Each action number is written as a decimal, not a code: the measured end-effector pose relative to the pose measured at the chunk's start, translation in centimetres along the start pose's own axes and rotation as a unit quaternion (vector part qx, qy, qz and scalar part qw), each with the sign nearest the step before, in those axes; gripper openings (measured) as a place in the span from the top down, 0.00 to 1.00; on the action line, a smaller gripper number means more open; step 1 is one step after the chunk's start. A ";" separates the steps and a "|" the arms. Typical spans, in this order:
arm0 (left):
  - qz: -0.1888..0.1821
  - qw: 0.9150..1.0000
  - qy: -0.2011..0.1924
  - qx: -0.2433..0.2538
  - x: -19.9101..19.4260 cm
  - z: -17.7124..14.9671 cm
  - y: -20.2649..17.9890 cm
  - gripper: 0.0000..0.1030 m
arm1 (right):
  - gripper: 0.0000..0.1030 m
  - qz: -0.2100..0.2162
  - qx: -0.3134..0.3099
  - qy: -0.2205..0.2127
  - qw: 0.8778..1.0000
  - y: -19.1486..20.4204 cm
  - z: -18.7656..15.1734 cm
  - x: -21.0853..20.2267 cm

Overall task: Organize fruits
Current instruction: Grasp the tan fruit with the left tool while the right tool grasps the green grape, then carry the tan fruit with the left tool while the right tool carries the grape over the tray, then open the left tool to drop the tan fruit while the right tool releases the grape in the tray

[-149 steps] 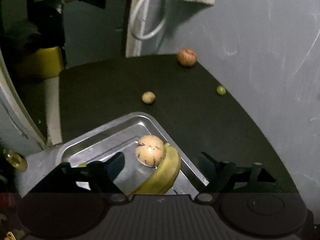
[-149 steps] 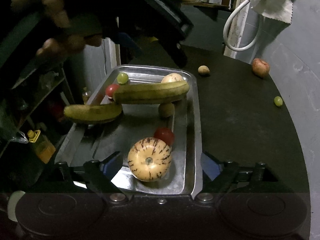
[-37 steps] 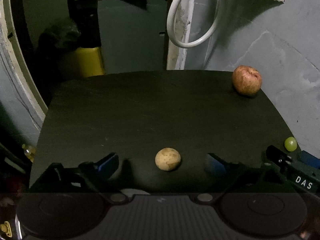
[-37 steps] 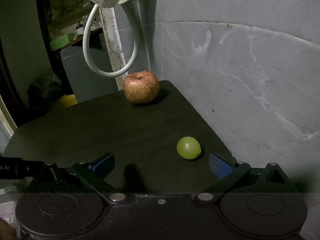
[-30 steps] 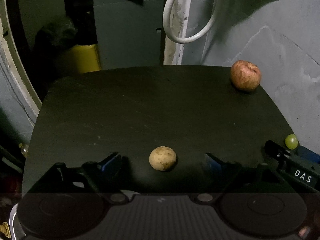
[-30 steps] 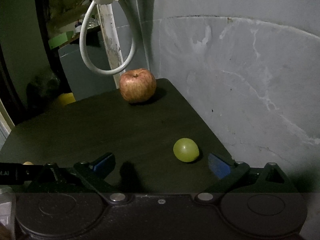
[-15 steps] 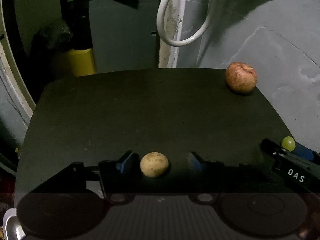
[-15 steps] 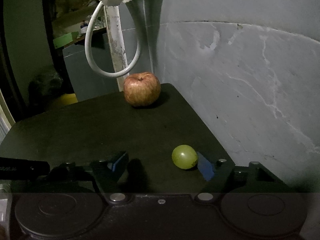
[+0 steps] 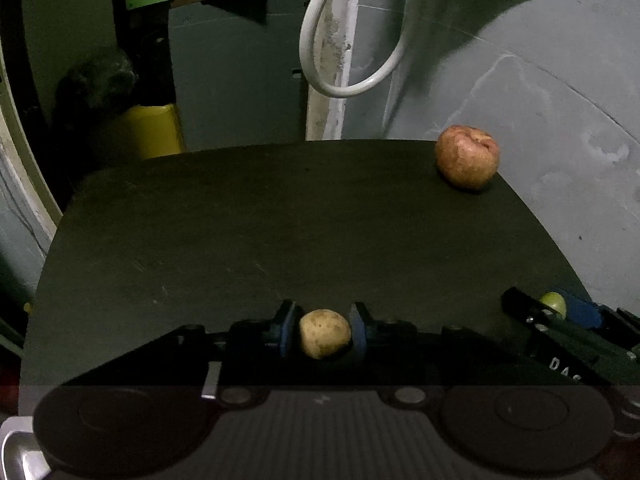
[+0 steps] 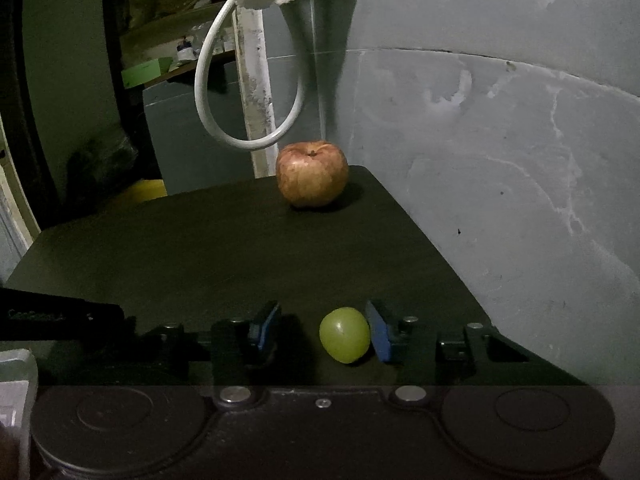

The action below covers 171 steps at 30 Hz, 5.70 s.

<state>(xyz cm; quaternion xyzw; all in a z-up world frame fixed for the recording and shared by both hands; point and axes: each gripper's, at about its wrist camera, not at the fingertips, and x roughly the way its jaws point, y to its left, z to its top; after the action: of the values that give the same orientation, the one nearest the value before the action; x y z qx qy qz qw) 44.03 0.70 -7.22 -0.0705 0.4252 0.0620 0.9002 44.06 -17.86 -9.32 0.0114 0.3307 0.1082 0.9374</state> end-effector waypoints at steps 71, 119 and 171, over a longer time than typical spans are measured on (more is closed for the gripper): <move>-0.016 0.995 -0.070 -0.069 -25.3 -12.5 12.4 0.69 | 0.76 0.139 -0.124 -0.018 0.982 15.3 -9.1 -28.2; -0.034 0.996 0.031 -0.075 -20.3 -18.4 14.2 0.69 | 0.76 0.190 -0.203 0.122 0.953 18.2 -14.8 -26.2; -0.043 0.995 0.020 -0.088 -21.3 -19.1 14.9 0.42 | 0.51 0.171 -0.167 0.128 0.962 17.2 -15.0 -26.1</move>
<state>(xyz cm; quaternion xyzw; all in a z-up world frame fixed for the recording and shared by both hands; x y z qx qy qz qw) 13.58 10.77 -3.86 -0.1683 0.4328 0.0591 0.8837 11.61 -7.28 -3.29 -0.1033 0.4183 0.3215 0.8432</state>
